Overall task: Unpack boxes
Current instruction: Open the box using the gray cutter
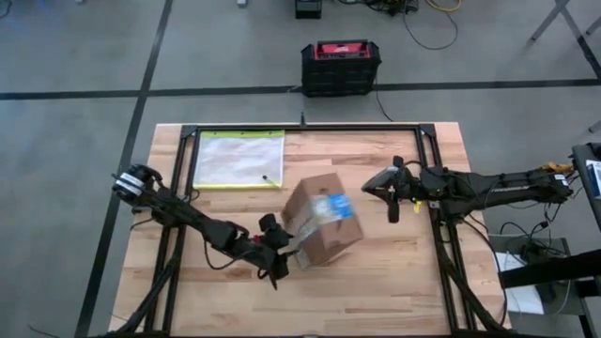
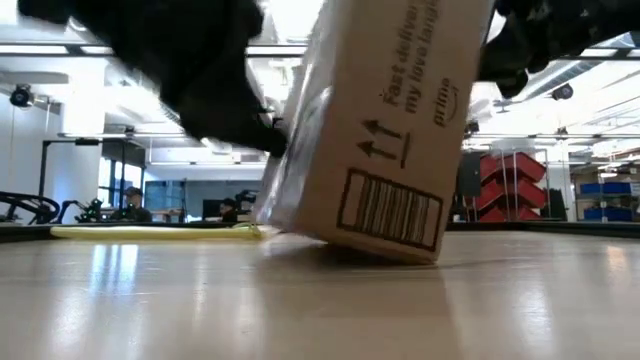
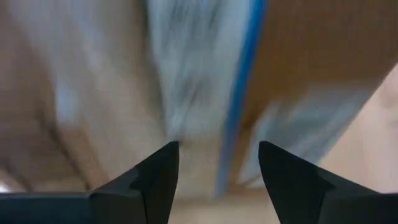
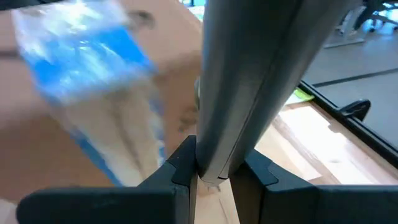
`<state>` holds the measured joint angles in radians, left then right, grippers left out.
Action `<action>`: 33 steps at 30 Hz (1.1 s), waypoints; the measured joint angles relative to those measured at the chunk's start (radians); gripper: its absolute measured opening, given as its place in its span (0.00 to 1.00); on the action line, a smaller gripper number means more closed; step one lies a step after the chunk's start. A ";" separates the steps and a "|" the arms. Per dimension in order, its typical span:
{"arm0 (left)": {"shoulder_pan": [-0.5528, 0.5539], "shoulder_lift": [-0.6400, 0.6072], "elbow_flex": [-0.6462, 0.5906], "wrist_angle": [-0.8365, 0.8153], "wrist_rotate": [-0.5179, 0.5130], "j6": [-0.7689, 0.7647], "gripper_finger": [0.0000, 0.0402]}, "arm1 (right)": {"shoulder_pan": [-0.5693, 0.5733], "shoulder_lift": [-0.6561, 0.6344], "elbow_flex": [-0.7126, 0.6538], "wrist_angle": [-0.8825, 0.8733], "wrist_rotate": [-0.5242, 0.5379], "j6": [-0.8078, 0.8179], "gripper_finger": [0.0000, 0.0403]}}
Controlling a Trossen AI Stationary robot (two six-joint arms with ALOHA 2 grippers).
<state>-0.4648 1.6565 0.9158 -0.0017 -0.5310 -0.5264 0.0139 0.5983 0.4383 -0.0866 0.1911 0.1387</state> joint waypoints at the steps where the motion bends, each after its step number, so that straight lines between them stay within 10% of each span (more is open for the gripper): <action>1: -0.001 -0.003 0.037 -0.058 -0.001 0.002 0.50 | 0.000 0.002 -0.002 0.004 0.004 0.001 0.12; 12: 0.001 -0.003 0.403 -0.471 -0.038 0.161 0.48 | 0.001 -0.023 -0.025 -0.017 -0.004 0.034 0.12; 20: 0.103 -0.001 0.472 -0.449 -0.093 0.366 0.46 | 0.045 -0.062 0.068 -0.129 -0.001 0.034 0.12; 33: 0.300 0.000 0.431 -0.153 0.149 0.656 0.42 | 0.064 -0.041 0.242 -0.448 0.116 0.162 0.12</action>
<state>-0.1647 1.6569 1.3472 -0.1544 -0.3818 0.1291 0.0784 0.5570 0.6800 -0.5347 0.3074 0.3011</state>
